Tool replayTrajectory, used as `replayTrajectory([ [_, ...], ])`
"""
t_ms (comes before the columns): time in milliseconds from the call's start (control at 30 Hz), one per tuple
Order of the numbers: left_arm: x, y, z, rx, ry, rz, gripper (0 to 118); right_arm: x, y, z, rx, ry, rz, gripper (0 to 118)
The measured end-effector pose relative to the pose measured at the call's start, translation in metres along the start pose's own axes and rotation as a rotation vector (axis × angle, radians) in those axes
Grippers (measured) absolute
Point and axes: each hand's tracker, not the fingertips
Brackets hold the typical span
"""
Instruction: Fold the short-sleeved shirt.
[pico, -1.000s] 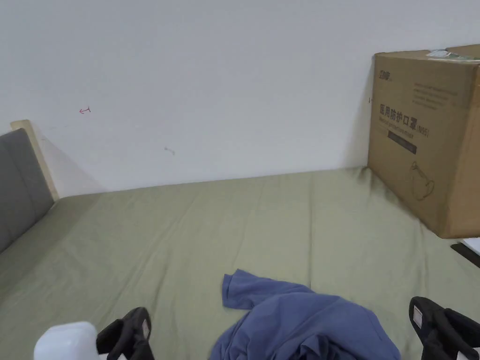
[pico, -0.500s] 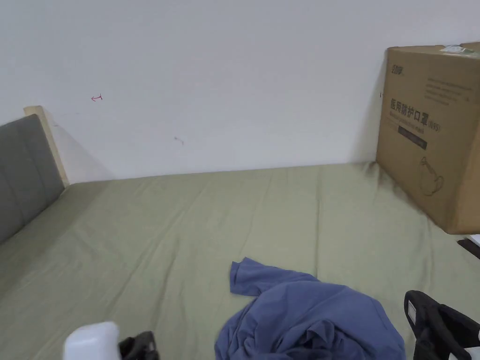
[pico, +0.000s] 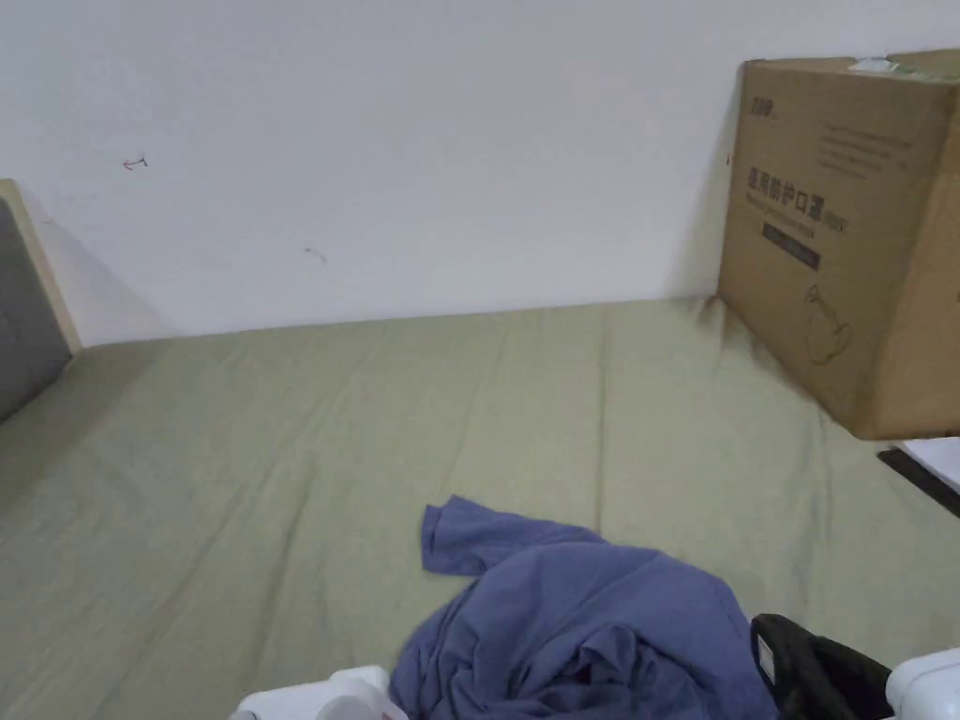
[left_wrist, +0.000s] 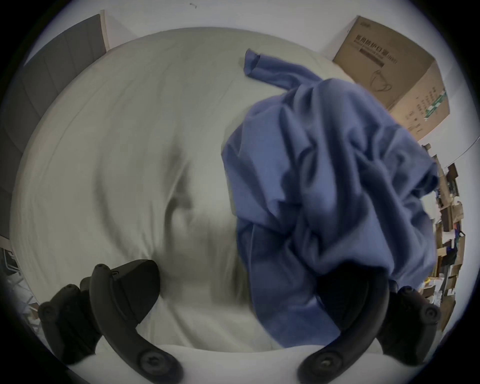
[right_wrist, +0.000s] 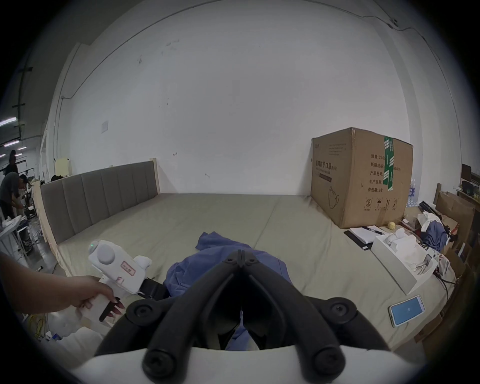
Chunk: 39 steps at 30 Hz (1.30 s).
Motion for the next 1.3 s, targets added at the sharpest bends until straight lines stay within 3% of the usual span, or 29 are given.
replayTrajectory([
  [133,0.026,-0.013,-0.001,0.104,0.056,-0.172,117,0.001,-0.010,-0.014,-0.043,-0.007,-0.023,0],
  [167,0.027,-0.021,0.008,0.138,0.057,-0.195,110,0.001,-0.012,-0.020,-0.060,-0.008,-0.029,0],
  [267,0.028,-0.040,0.017,0.243,0.037,-0.185,67,0.001,-0.010,-0.042,-0.096,-0.004,-0.031,0],
  [333,0.021,-0.049,0.027,0.319,0.058,-0.205,7,0.001,0.000,-0.066,-0.121,0.022,-0.023,0],
  [367,0.020,-0.053,0.031,0.352,0.051,-0.209,2,0.001,0.009,-0.084,-0.146,0.044,-0.007,0],
  [400,0.016,-0.057,0.036,0.393,0.057,-0.196,2,0.000,0.020,-0.104,-0.180,0.071,0.019,0],
  [467,0.005,-0.056,0.047,0.432,-0.081,-0.148,2,-0.003,0.039,-0.151,-0.263,0.136,0.060,0],
  [567,-0.005,-0.064,0.060,0.508,-0.086,-0.080,2,-0.008,0.058,-0.239,-0.467,0.236,0.127,0],
  [633,-0.014,-0.071,0.064,0.542,-0.120,-0.020,2,-0.007,0.060,-0.306,-0.672,0.372,0.088,0],
  [667,-0.019,-0.073,0.065,0.552,-0.132,0.003,2,-0.008,0.057,-0.334,-0.744,0.372,0.066,0],
  [733,-0.027,-0.074,0.069,0.580,-0.146,0.044,2,-0.012,0.050,-0.385,-0.849,0.260,0.074,3],
  [767,-0.030,-0.075,0.071,0.593,-0.152,0.058,2,-0.012,0.045,-0.407,-0.887,0.226,0.083,22],
  [800,-0.033,-0.073,0.072,0.589,-0.151,0.062,2,-0.011,0.039,-0.429,-0.903,0.208,0.087,32],
  [867,-0.038,-0.071,0.074,0.580,-0.152,0.085,2,-0.010,0.029,-0.463,-0.983,0.200,0.018,60],
  [900,-0.040,-0.070,0.074,0.571,-0.162,0.100,2,-0.009,0.022,-0.476,-1.006,0.193,-0.022,90],
  [967,-0.046,-0.068,0.076,0.552,-0.194,0.122,2,-0.007,0.012,-0.492,-1.002,0.172,-0.092,95],
  [1033,-0.049,-0.067,0.076,0.546,-0.199,0.143,2,-0.005,-0.001,-0.507,-1.039,0.156,-0.134,109],
  [1100,-0.052,-0.066,0.078,0.538,-0.209,0.156,2,-0.003,-0.014,-0.515,-1.064,0.140,-0.132,112],
  [1167,-0.051,-0.066,0.078,0.529,-0.212,0.155,2,-0.004,-0.020,-0.521,-1.074,0.075,-0.074,112],
  [1233,-0.051,-0.067,0.080,0.533,-0.198,0.149,2,-0.009,-0.024,-0.518,-1.083,0.096,-0.021,109],
  [1300,-0.049,-0.066,0.080,0.531,-0.189,0.140,2,-0.016,-0.020,-0.510,-1.066,0.071,0.038,96],
])
